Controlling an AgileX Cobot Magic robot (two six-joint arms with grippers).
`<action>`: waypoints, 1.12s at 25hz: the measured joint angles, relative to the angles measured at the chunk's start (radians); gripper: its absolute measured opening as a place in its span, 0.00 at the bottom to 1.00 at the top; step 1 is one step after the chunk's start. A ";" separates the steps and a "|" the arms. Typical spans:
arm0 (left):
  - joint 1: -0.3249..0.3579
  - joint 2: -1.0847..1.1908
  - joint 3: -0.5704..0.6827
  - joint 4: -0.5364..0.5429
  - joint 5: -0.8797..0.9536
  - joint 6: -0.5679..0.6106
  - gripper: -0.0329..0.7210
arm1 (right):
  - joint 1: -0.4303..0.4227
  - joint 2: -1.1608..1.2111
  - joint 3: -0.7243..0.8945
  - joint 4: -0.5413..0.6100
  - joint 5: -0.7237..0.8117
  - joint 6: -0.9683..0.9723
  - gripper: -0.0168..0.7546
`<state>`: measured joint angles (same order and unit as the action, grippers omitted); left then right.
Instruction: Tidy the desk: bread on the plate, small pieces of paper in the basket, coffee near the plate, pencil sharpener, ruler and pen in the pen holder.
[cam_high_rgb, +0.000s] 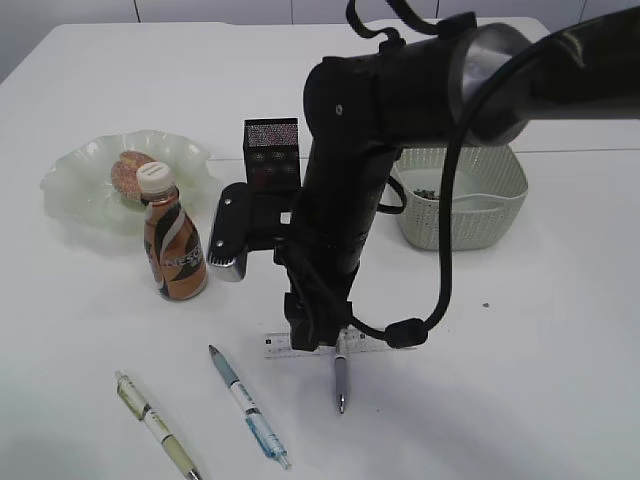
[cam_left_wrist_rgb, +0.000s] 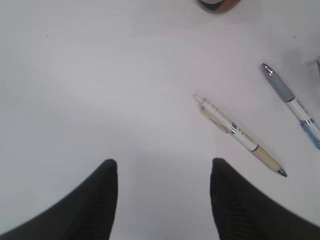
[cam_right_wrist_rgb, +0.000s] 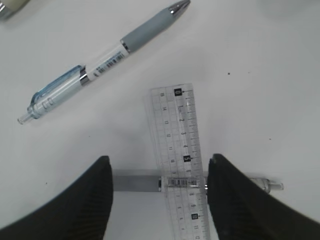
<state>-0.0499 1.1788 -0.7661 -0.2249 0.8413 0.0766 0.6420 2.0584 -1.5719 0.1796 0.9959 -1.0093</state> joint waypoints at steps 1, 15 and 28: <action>0.000 0.000 0.000 0.000 0.000 0.000 0.62 | 0.000 0.010 0.000 0.000 0.000 -0.005 0.59; 0.000 0.000 0.000 -0.020 -0.026 0.000 0.62 | 0.000 0.092 0.000 0.000 -0.084 -0.038 0.59; 0.000 0.000 0.000 -0.024 -0.028 0.004 0.62 | 0.000 0.145 -0.008 -0.004 -0.115 -0.055 0.59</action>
<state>-0.0499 1.1788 -0.7661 -0.2487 0.8133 0.0803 0.6420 2.2038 -1.5799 0.1758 0.8813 -1.0643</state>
